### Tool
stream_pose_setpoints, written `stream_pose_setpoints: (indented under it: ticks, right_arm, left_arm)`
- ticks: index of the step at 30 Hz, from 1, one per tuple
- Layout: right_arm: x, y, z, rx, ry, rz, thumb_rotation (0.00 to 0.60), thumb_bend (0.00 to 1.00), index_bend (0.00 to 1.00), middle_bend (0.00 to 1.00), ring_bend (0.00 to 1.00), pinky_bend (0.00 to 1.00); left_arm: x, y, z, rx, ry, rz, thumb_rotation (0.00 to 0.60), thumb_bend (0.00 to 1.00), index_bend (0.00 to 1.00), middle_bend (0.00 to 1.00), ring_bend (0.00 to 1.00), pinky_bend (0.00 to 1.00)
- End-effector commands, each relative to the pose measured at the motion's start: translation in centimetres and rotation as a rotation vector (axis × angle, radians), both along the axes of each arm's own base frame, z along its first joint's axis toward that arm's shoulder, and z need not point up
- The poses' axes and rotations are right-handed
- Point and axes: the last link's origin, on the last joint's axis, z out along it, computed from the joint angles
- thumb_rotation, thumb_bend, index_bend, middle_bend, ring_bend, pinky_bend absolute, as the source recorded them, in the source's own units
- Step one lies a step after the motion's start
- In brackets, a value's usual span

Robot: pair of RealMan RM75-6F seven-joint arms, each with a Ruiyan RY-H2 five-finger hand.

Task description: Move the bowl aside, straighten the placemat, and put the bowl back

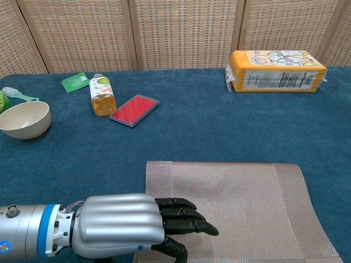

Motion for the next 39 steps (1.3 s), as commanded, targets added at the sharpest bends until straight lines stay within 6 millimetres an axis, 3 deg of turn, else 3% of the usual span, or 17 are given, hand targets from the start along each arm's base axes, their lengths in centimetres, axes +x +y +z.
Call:
stream_pose_setpoints:
  ticks: [1, 6, 13, 26, 39]
  right_arm:
    - [0.0, 0.0, 0.0, 0.0, 0.0, 0.0, 0.6, 0.0, 0.0, 0.0, 0.0, 0.0]
    - [0.0, 0.0, -0.1, 0.003, 0.001, 0.0, 0.6, 0.0, 0.0, 0.0, 0.0, 0.0]
    - [0.0, 0.0, -0.1, 0.005, -0.003, 0.0, 0.6, 0.0, 0.0, 0.0, 0.0, 0.0]
    - [0.1, 0.1, -0.1, 0.01, -0.004, 0.003, 0.6, 0.0, 0.0, 0.0, 0.0, 0.0]
    - [0.2, 0.1, 0.0, 0.011, -0.011, 0.007, 0.6, 0.0, 0.0, 0.0, 0.0, 0.0]
  left_arm:
    - [0.0, 0.0, -0.1, -0.002, 0.001, 0.003, 0.6, 0.24, 0.4, 0.0, 0.0, 0.0]
    - [0.1, 0.0, -0.2, -0.003, 0.002, 0.006, 0.6, 0.3, 0.4, 0.0, 0.0, 0.0]
    - [0.2, 0.3, -0.3, 0.006, 0.005, 0.012, 0.6, 0.31, 0.4, 0.0, 0.0, 0.0]
    - [0.5, 0.7, -0.7, 0.01, 0.003, 0.04, 0.6, 0.45, 0.41, 0.0, 0.0, 0.0]
    - [0.5, 0.8, -1.2, 0.012, 0.012, 0.051, 0.6, 0.47, 0.52, 0.0, 0.0, 0.0]
